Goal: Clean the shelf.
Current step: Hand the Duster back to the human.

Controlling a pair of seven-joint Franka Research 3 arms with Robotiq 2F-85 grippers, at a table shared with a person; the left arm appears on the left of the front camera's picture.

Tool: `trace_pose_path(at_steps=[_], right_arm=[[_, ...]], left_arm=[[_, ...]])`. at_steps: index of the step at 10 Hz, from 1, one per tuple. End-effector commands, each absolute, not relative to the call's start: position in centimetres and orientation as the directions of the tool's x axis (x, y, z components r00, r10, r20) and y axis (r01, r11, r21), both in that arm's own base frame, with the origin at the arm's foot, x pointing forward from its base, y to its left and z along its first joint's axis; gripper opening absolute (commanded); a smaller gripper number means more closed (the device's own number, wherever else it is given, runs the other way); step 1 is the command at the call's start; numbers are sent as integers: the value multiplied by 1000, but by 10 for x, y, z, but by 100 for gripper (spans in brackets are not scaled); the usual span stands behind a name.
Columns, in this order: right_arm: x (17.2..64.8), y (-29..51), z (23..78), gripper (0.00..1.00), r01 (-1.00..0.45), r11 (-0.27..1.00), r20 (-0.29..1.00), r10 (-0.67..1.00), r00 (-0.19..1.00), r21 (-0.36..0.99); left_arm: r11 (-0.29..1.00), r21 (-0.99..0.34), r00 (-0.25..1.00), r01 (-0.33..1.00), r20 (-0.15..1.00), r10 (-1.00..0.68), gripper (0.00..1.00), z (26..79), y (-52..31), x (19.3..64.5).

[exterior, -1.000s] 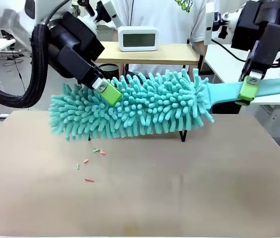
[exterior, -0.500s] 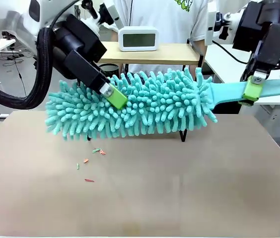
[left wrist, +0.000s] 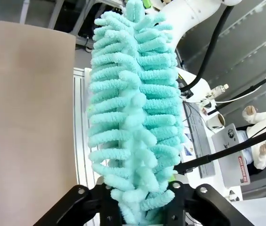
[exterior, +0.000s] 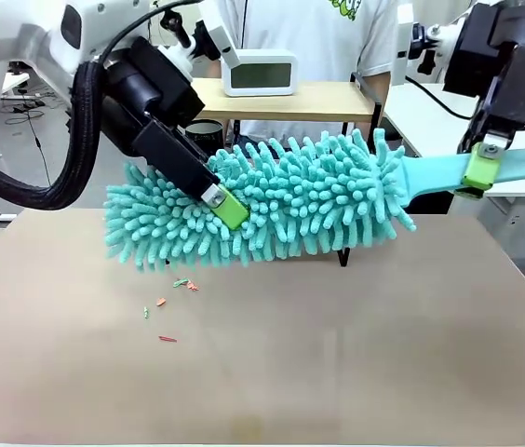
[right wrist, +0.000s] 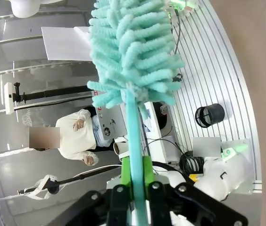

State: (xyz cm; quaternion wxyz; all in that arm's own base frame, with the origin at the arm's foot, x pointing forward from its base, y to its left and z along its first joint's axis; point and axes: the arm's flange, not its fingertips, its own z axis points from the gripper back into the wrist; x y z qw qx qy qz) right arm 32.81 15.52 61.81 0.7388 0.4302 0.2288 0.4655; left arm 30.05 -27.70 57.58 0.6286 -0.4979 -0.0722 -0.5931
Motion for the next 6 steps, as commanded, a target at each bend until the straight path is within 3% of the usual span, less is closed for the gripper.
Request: trace_pose_path(at_steps=[1, 4, 5, 6], right_arm=[[327, 146, 626, 12, -486, 194, 56, 890, 453, 853], [330, 146, 622, 12, -469, 228, 22, 883, 470, 853], [332, 147, 620, 72, -472, 248, 13, 875, 484, 846], [334, 147, 621, 72, -487, 223, 67, 858, 509, 845]], left_arm=[[-202, -531, 269, 823, 677, -685, 0, 575, -277, 303], [-203, -527, 267, 825, 681, -682, 0, 573, -278, 303], [-198, -524, 262, 828, 674, -690, 0, 572, -279, 303], [-200, -524, 254, 828, 669, -699, 0, 572, -279, 303]])
